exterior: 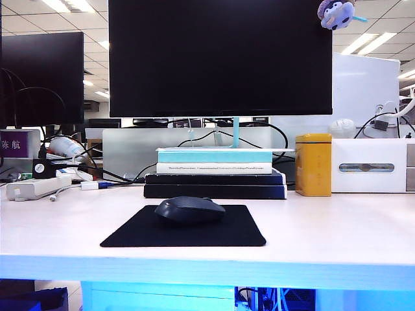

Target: Place the black mouse on the black mouse pad.

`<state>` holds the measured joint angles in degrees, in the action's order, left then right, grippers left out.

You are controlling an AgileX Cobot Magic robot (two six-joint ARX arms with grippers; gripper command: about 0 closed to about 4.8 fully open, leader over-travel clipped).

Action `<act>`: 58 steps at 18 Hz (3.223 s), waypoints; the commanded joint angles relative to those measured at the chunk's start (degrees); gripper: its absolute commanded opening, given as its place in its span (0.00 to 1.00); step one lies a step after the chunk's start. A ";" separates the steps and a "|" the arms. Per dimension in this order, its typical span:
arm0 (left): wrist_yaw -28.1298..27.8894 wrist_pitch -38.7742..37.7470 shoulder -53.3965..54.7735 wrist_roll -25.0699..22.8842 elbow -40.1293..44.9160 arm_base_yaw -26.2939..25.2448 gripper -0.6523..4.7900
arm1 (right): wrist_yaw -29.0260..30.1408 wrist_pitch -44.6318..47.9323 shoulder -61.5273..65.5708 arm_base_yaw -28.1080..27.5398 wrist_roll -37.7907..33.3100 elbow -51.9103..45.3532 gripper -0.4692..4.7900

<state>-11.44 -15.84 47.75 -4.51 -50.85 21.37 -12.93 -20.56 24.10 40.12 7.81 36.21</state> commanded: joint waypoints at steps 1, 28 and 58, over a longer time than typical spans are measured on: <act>-0.61 -1.29 -5.55 -1.27 2.25 -2.01 0.11 | -4.85 -0.76 -3.23 0.00 -0.11 0.39 0.08; -4.31 6.93 -15.63 -3.02 18.62 -2.49 0.11 | 14.21 25.22 -2.27 -33.16 0.15 -18.53 0.08; 16.41 7.93 -26.25 8.17 28.46 -25.33 0.11 | 20.87 10.54 -15.47 -40.85 -10.86 -22.38 0.08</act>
<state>5.10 -7.75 22.48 3.42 -22.50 -3.92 8.75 -10.13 9.85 -1.39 -1.78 13.89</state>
